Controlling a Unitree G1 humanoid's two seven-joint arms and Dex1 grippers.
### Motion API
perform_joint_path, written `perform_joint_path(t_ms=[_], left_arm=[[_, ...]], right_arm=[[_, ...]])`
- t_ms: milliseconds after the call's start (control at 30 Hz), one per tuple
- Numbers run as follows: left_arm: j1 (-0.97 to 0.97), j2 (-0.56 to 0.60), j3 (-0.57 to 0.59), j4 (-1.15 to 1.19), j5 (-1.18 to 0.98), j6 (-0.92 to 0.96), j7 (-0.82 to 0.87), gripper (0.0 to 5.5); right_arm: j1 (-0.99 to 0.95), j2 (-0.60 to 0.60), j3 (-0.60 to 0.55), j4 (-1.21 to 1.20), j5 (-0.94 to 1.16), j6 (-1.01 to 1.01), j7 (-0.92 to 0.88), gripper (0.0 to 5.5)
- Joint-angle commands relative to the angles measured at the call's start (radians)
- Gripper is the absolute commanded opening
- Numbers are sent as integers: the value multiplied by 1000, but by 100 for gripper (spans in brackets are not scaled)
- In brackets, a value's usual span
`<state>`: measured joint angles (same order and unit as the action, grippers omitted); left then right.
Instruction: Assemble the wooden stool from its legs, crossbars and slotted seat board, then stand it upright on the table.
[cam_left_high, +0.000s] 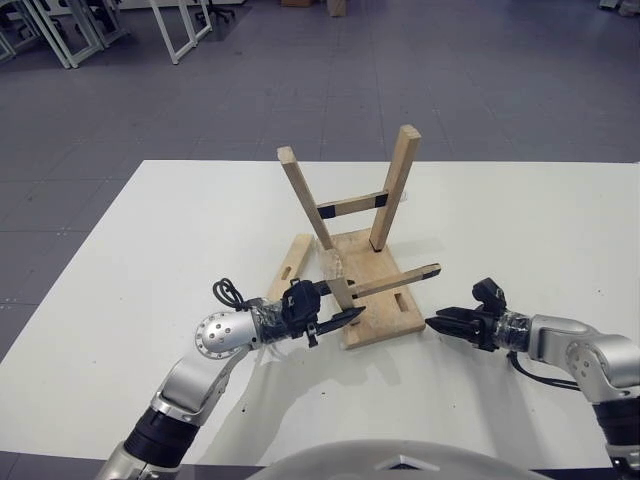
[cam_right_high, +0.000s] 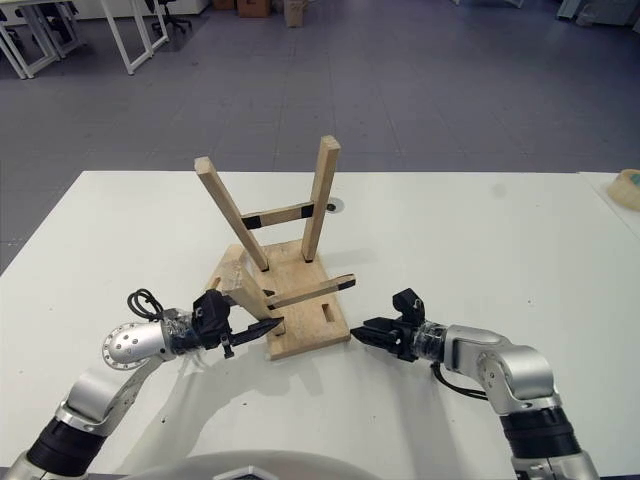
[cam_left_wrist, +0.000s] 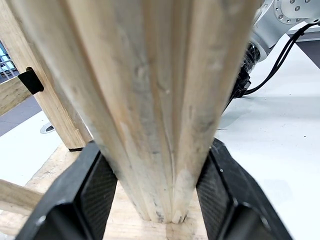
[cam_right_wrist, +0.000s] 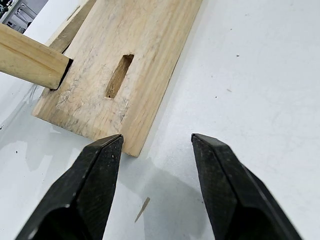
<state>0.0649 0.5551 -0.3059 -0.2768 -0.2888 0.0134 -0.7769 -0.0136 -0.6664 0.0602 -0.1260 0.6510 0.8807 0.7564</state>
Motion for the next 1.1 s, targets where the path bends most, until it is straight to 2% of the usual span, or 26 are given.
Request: perform_joint_path(t_ms=[33, 67, 167, 300, 433, 500, 600, 700, 800, 1033, 1100], left_arm=[[29, 37, -15, 89, 57, 34, -37, 210], [20, 36, -8, 88, 44, 28, -46, 210], [8, 36, 27, 68, -1, -4, -84, 287], [60, 66, 72, 27, -15, -17, -114, 344], [196, 103, 197, -48, -33, 14, -62, 344], [249, 66, 288, -51, -17, 19, 42, 344], [288, -19, 353, -27, 41, 60, 225, 344], [323, -87, 339, -40, 53, 158, 326, 344], [349, -101, 307, -61, 76, 240, 352, 344], [331, -136, 310, -48, 87, 385, 411, 344], [321, -153, 309, -55, 68, 404, 413, 307]], right_arm=[[45, 7, 30, 11, -28, 50, -18, 252], [47, 8, 30, 10, -28, 51, -19, 252], [55, 12, 30, 5, -24, 56, -22, 252], [66, 20, 27, 0, -19, 62, -27, 252], [67, 27, 15, -3, -15, 68, -36, 252], [73, 33, 5, -7, -12, 68, -43, 252], [71, 82, -56, -22, 27, 39, -61, 252], [58, 119, -101, -47, 63, 34, -71, 252], [49, 117, -97, -45, 52, 39, -74, 252], [42, 121, -100, -47, 56, 56, -76, 252], [44, 141, -125, -50, 57, 35, -97, 252]])
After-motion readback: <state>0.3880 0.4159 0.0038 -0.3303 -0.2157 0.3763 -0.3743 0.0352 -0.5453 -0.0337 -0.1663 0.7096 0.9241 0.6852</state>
